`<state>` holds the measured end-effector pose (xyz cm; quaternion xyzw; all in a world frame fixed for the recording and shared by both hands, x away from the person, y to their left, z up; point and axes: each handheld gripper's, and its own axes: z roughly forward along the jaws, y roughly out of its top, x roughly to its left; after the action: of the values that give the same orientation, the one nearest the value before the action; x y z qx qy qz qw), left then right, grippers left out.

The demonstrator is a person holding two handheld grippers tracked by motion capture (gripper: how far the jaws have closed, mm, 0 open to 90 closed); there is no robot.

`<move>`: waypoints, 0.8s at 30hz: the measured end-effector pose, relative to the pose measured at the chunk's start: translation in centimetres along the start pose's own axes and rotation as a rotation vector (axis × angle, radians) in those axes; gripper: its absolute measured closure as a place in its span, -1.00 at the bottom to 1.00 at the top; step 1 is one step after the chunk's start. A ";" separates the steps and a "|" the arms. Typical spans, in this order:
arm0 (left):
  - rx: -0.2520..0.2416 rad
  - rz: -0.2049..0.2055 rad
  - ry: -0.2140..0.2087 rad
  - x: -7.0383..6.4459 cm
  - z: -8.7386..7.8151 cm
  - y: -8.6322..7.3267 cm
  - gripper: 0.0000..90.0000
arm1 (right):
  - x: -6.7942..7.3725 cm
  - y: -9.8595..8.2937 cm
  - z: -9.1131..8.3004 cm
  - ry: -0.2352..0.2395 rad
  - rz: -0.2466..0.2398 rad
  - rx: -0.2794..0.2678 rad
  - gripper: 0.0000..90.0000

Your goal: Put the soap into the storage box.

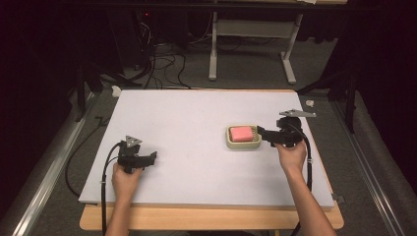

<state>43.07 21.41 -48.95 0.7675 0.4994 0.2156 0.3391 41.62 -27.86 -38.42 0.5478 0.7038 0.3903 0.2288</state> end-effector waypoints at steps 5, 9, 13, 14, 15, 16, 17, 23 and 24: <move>0.000 0.000 0.000 0.0 0.0 0.0 -0.62 | -0.5 -0.3 -0.5 -0.004 0.012 -0.005 -0.62; 0.000 0.000 0.000 0.0 0.0 0.0 -0.62 | -0.9 -0.4 -0.9 -0.005 0.014 -0.014 -0.62; 0.000 0.000 0.000 0.0 0.0 0.0 -0.62 | -1.1 -0.6 -1.4 -0.006 0.015 -0.020 -0.62; 0.000 0.000 0.000 0.0 0.0 0.0 -0.62 | -1.2 -0.6 -1.6 -0.006 0.013 -0.022 -0.62; 0.000 0.000 0.000 0.0 0.0 0.0 -0.62 | -1.3 -0.6 -1.7 -0.006 0.011 -0.024 -0.62; 0.000 0.000 0.000 0.0 0.0 0.0 -0.62 | -1.3 -0.6 -1.9 -0.006 0.011 -0.027 -0.62; 0.000 0.000 0.000 0.0 0.0 0.0 -0.62 | -1.4 -0.7 -2.1 -0.006 0.013 -0.030 -0.62; 0.000 0.000 -0.001 0.0 0.0 0.0 -0.62 | -1.9 -1.0 -3.3 -0.014 0.022 -0.051 -0.61; 0.002 0.000 -0.002 0.0 0.0 0.0 -0.62 | -2.0 -1.0 -3.4 -0.016 0.023 -0.058 -0.61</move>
<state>43.08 21.43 -48.94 0.7680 0.4992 0.2144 0.3391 39.06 -30.91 -37.41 0.5521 0.6839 0.4089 0.2455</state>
